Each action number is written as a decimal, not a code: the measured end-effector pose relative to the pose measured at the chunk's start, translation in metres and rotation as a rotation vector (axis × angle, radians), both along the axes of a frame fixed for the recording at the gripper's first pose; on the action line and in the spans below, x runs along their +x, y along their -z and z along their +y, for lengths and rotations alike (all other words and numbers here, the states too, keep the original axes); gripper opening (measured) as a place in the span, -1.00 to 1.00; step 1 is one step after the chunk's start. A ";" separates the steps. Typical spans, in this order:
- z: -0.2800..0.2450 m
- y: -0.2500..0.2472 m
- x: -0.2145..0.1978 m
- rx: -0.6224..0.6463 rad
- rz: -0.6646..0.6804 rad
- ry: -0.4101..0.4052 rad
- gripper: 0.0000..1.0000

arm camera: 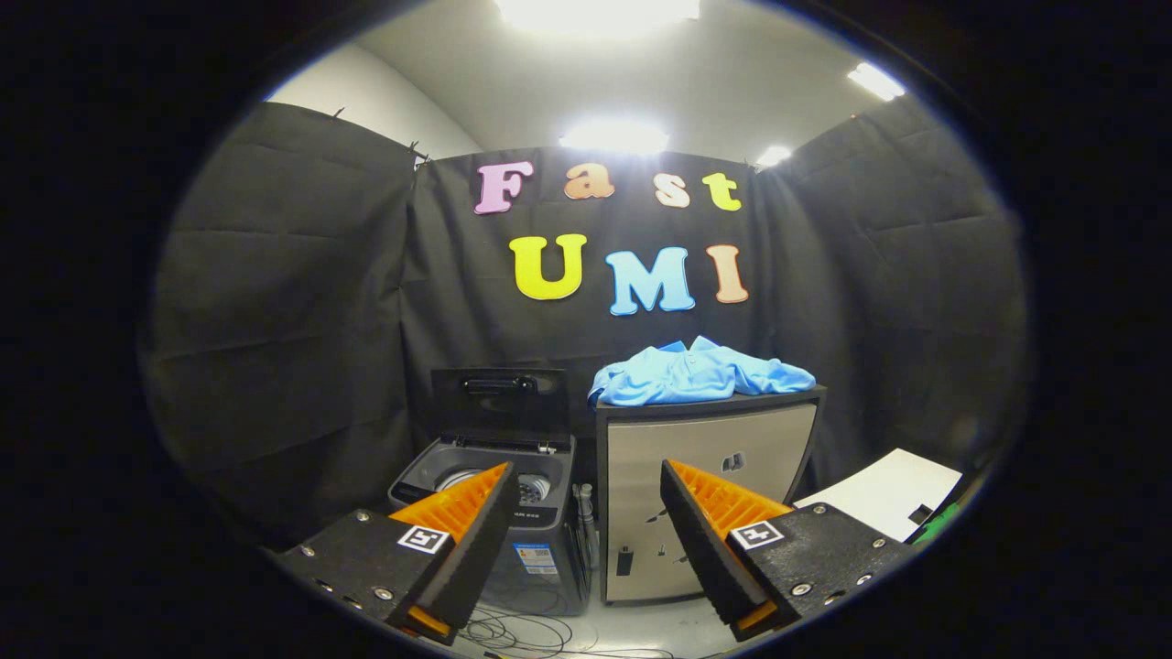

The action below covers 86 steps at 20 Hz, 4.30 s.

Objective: Put the clothes into the washing machine and then close the washing machine lid.

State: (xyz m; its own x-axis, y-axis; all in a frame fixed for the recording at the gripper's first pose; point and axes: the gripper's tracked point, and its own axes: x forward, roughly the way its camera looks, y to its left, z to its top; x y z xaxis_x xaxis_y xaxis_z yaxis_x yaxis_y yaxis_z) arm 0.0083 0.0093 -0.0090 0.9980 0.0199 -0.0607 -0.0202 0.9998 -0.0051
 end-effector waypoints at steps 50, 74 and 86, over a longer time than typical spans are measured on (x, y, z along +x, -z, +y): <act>-0.204 0.023 0.421 0.114 0.457 0.206 0.93; -0.208 0.025 0.423 0.013 0.502 0.220 -0.99; -0.209 0.020 0.418 0.293 0.462 0.291 -0.99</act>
State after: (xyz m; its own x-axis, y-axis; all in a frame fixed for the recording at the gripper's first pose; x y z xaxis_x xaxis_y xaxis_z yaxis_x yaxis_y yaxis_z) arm 0.4260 -0.2001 -0.0293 0.8369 -0.1677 -0.5210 0.3186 0.9233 0.2147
